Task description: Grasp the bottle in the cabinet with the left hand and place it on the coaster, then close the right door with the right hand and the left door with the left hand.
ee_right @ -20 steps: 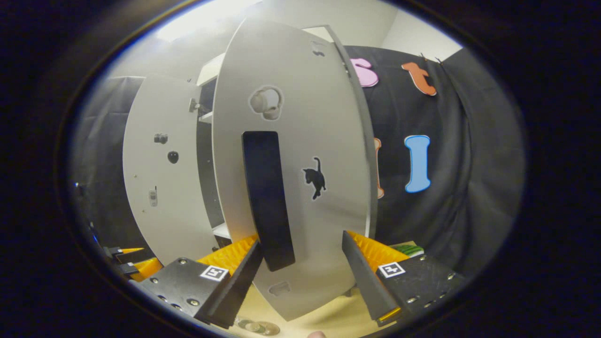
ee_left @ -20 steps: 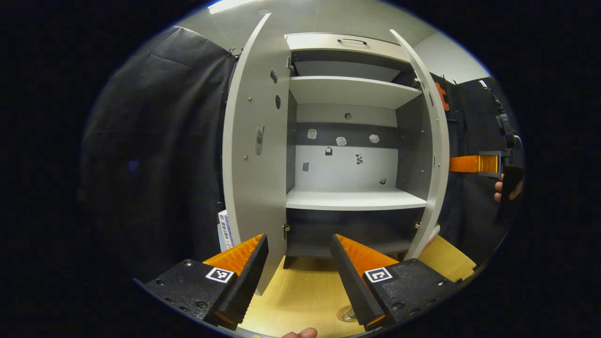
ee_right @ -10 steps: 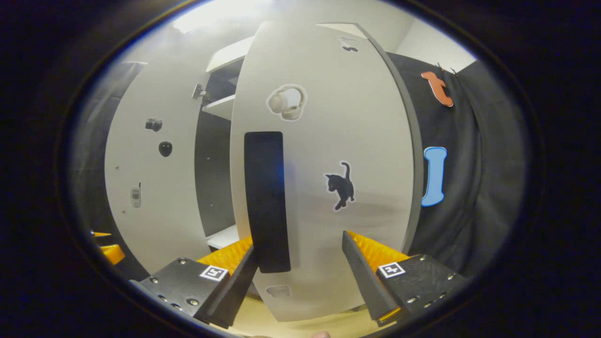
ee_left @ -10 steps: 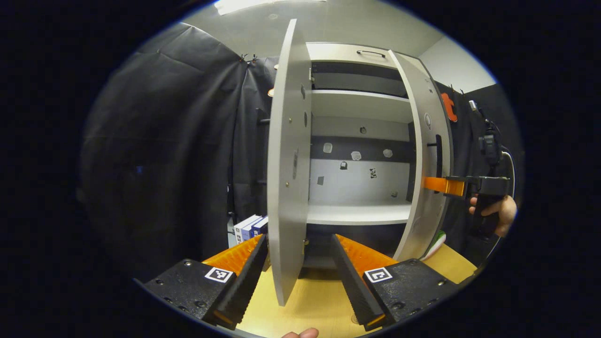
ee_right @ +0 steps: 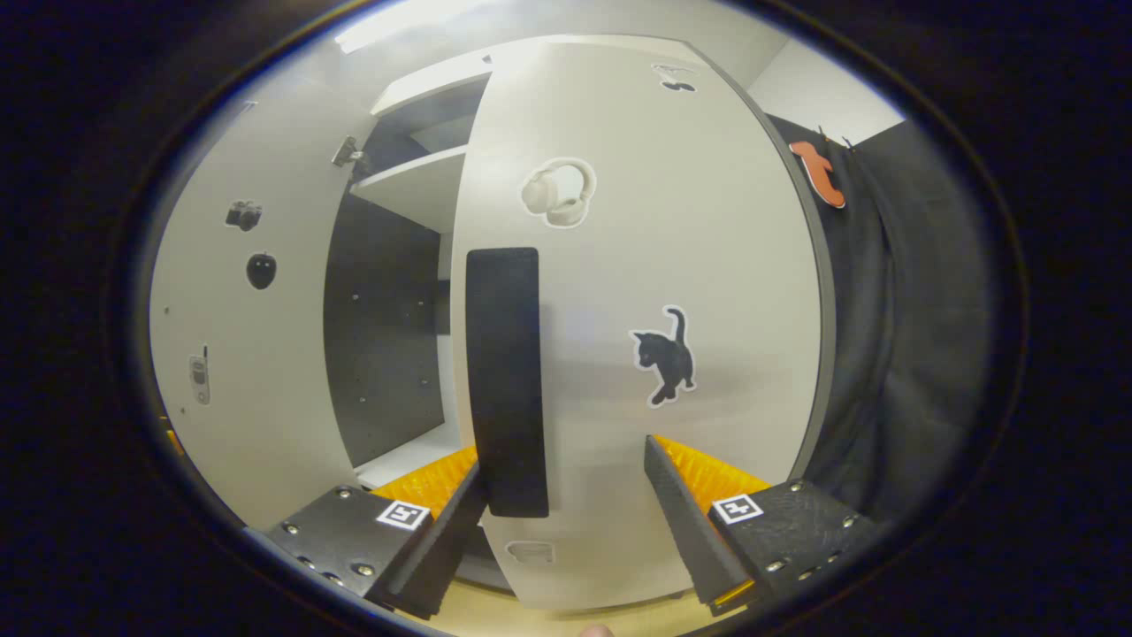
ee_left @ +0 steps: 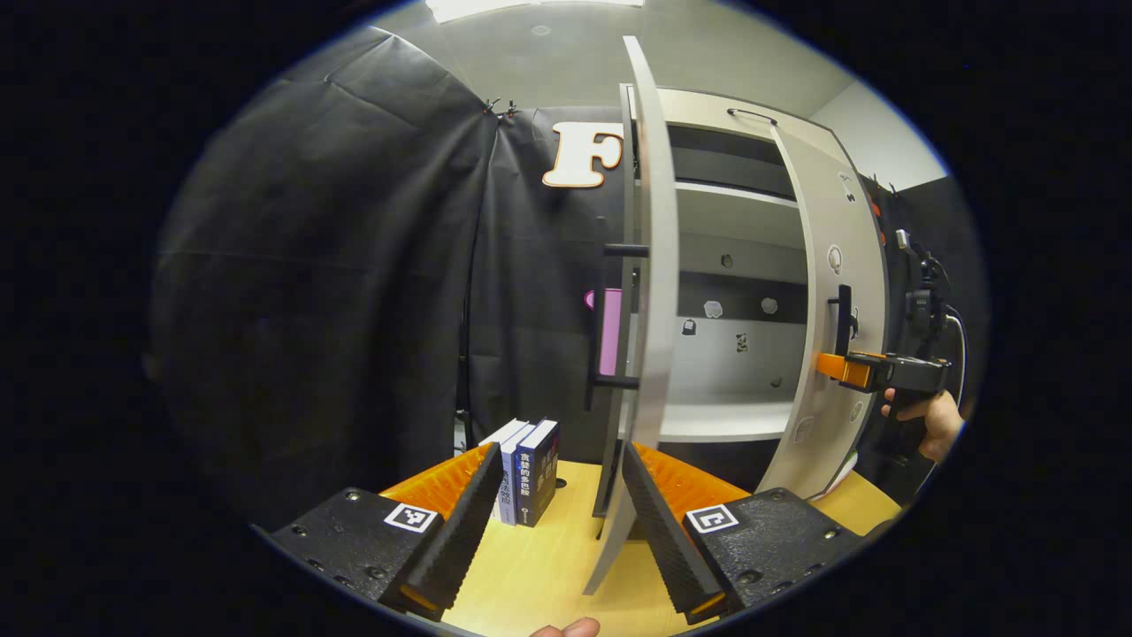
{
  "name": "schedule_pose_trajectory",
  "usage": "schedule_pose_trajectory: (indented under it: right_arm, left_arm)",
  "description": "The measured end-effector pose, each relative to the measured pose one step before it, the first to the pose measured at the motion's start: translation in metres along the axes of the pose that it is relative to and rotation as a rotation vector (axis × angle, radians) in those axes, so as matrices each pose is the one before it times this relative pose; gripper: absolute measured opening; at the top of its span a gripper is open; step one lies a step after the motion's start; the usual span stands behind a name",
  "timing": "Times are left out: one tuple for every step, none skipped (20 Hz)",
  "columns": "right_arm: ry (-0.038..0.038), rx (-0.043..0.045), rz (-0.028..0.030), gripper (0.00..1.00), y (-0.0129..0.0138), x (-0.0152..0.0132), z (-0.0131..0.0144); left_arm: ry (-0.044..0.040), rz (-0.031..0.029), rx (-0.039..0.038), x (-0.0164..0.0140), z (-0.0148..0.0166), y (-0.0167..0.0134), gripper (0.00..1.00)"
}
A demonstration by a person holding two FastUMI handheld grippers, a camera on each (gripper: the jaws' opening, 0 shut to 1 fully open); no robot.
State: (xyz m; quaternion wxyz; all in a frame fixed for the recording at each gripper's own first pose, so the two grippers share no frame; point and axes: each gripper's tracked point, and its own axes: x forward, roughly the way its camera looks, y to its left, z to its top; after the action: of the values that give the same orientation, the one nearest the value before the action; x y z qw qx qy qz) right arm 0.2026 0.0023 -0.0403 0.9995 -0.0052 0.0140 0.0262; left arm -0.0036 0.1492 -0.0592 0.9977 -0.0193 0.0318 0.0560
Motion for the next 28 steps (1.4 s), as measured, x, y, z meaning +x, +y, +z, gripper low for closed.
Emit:
schedule_pose_trajectory:
  right_arm:
    - [-0.00189, 0.00583, -0.00873, 1.00, 0.00021, 0.00262, -0.00039]
    - [-0.00330, 0.00457, -0.00920, 1.00, -0.00010, 0.00241, -0.00027]
    - [-0.00433, -0.00227, -0.01227, 1.00, 0.00043, 0.00277, -0.00004]
    - [-0.00386, -0.00671, -0.01282, 1.00, 0.00071, 0.00353, 0.00012]
    - [-0.00497, -0.00326, -0.01221, 0.97, 0.00074, 0.00159, 0.00009]
    - [-0.00625, -0.00197, -0.01214, 1.00, -0.00022, 0.00131, 0.00019]
    - [-0.00683, -0.00520, -0.00999, 1.00, 0.00062, 0.00106, -0.00091]
    - [-0.00369, -0.00239, -0.00764, 1.00, 0.00004, 0.00102, -0.00090]
    - [-0.00357, 0.00009, -0.00787, 0.97, -0.00011, 0.00125, 0.00026]
    - [-0.00414, -0.00111, -0.00731, 0.97, -0.00033, 0.00124, 0.00010]
    - [-0.00307, -0.00229, -0.00638, 0.97, -0.00004, 0.00013, -0.00072]
    - [-0.00402, -0.00292, -0.00672, 1.00, 0.00018, 0.00058, -0.00031]
    - [-0.00267, -0.00298, -0.00652, 1.00, 0.00030, 0.00030, -0.00066]
    - [-0.00292, -0.00180, -0.00689, 1.00, 0.00003, 0.00075, -0.00010]
    - [-0.00016, -0.00291, -0.00592, 1.00, -0.00030, 0.00161, -0.00086]
    - [0.00115, -0.00290, -0.00410, 1.00, 0.00016, 0.00070, -0.00031]
    - [0.00193, -0.00167, -0.00213, 1.00, 0.00052, -0.00082, -0.00063]
    - [0.00048, -0.00055, 0.00023, 1.00, -0.00023, 0.00009, 0.00026]
    - [0.00359, 0.00006, 0.00146, 1.00, -0.00019, 0.00073, -0.00070]
    - [0.00259, 0.00077, 0.00409, 1.00, 0.00000, -0.00044, 0.00023]
    - [0.00421, 0.00065, 0.00308, 1.00, 0.00032, 0.00018, -0.00069]
    - [0.00512, 0.00382, 0.00154, 1.00, -0.00024, -0.00058, 0.00016]
    - [0.01308, 0.00424, 0.00415, 1.00, 0.00049, -0.00040, -0.00293]
    - [0.01384, -0.00239, 0.00107, 1.00, -0.00028, -0.00142, -0.00267]
    - [0.00502, -0.00295, 0.00409, 1.00, -0.00004, -0.00373, -0.00191]
    - [-0.00092, 0.00210, 0.00359, 0.97, 0.00047, -0.00298, -0.00058]
    - [0.00066, 0.00329, 0.00612, 1.00, 0.00007, -0.00310, -0.00038]
    - [0.00378, 0.00207, 0.00268, 1.00, -0.00069, -0.00286, -0.00063]
  left_arm:
    - [-0.00310, -0.00574, -0.00222, 0.00274, 0.00319, 0.00440, 0.88]
    - [-0.00350, -0.00853, -0.00190, 0.00496, 0.00340, 0.00303, 0.87]
    - [0.00423, -0.00754, -0.00354, 0.00290, 0.00164, 0.00301, 0.87]
    - [-0.00288, -0.01592, -0.00260, 0.00081, 0.00155, -0.00223, 0.83]
    - [0.00087, -0.01380, -0.00365, 0.00129, 0.00228, -0.00062, 0.84]
    - [0.00463, -0.01632, 0.00024, 0.00357, 0.00229, 0.00045, 0.84]
    - [0.01622, -0.02003, 0.00531, 0.00214, 0.00067, -0.00206, 0.83]
    - [-0.00279, -0.01107, 0.01041, 0.00179, 0.00093, -0.00061, 0.87]
    - [-0.01596, -0.01084, 0.01412, 0.00170, 0.00725, -0.00096, 0.88]
    - [-0.01350, -0.01066, 0.01454, 0.00313, 0.00593, -0.00130, 0.84]
    - [-0.01107, -0.01092, 0.01250, 0.00239, 0.00397, -0.00146, 0.91]
    - [-0.00607, -0.01202, 0.00815, 0.00140, 0.00164, -0.00145, 0.91]
    - [-0.00083, -0.01416, -0.00070, 0.00173, 0.00182, -0.00186, 0.83]
    - [-0.00346, -0.01351, -0.00485, 0.00155, 0.00242, -0.00195, 0.83]
    - [-0.00222, -0.00263, -0.00491, 0.00284, 0.00247, 0.00103, 0.87]
    - [0.00084, -0.00584, -0.00532, 0.00299, -0.00080, 0.00207, 0.82]
    - [0.00655, -0.00626, -0.02204, 0.00136, -0.00066, 0.00059, 0.87]
    - [-0.00233, -0.01712, -0.02917, 0.00139, 0.00014, -0.00265, 0.83]
    - [0.01010, -0.01888, -0.02648, 0.00211, -0.00134, -0.00224, 0.88]
    - [0.00669, -0.01445, -0.02311, -0.00233, -0.00322, 0.00028, 0.88]
    - [0.00727, -0.00997, -0.01742, 0.00098, -0.00051, -0.00145, 0.88]
    - [0.00596, -0.00611, -0.00860, 0.00039, -0.00228, -0.00079, 0.88]
    - [0.00124, -0.00476, -0.00149, 0.00019, 0.00035, -0.00242, 0.88]
    - [-0.00106, -0.00362, 0.01283, -0.00012, 0.00029, -0.00045, 0.88]
    - [-0.00625, 0.00032, 0.02186, 0.00095, 0.00165, -0.00110, 0.88]
    - [-0.00207, -0.00088, 0.02669, 0.00055, 0.00118, -0.00327, 0.88]
    - [-0.00411, -0.00543, 0.02588, 0.00052, 0.00139, -0.00459, 0.88]
    - [-0.00139, -0.00738, 0.02106, 0.00014, 0.00013, -0.00696, 0.88]
